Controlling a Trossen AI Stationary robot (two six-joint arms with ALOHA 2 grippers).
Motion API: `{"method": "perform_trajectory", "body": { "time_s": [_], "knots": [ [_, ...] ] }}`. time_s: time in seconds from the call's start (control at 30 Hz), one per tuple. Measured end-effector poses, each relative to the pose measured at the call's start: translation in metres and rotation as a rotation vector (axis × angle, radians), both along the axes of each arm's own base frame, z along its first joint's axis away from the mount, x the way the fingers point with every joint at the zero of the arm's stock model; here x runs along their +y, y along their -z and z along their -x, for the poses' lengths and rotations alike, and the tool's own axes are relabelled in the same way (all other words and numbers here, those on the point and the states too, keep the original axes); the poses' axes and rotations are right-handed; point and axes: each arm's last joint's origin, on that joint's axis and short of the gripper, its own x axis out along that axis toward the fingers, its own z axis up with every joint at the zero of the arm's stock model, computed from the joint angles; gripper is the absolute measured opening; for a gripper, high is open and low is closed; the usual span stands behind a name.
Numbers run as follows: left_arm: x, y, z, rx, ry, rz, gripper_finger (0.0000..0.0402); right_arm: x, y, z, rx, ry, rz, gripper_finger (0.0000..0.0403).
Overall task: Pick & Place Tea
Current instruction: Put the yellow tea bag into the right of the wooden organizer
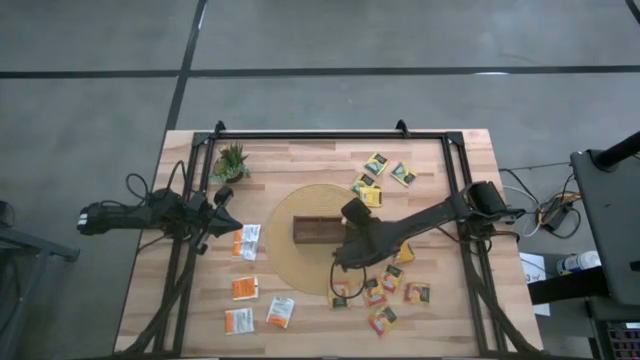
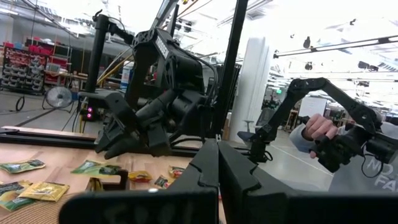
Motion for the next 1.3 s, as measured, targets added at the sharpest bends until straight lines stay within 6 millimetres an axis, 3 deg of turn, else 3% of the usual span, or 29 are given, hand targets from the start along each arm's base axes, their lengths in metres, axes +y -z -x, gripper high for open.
{"method": "perform_trajectory", "body": {
  "time_s": [0.43, 0.8, 0.97, 1.13, 1.3],
  "knots": [
    [0.0, 0.0, 0.0, 0.0, 0.0, 0.0, 0.0, -0.004, -0.035, 0.012, -0.184, 0.084, -0.053, 0.0172],
    [0.0, 0.0, 0.0, 0.001, 0.0, 0.0, 0.0, -0.025, -0.07, 0.036, -0.382, 0.31, -0.339, 0.0167],
    [0.0, 0.0, 0.0, 0.0, 0.0, 0.0, 0.0, -0.041, -0.068, 0.051, -0.464, 0.327, -0.47, 0.0168],
    [0.0, 0.0, 0.0, 0.001, 0.0, 0.0, 0.0, -0.061, -0.062, 0.071, -0.661, 0.334, -0.569, 0.0162],
    [0.0, 0.0, 0.0, 0.001, 0.0, 0.0, 0.0, -0.074, -0.053, 0.102, -0.856, 0.325, -0.655, 0.0155]
  ]
}}
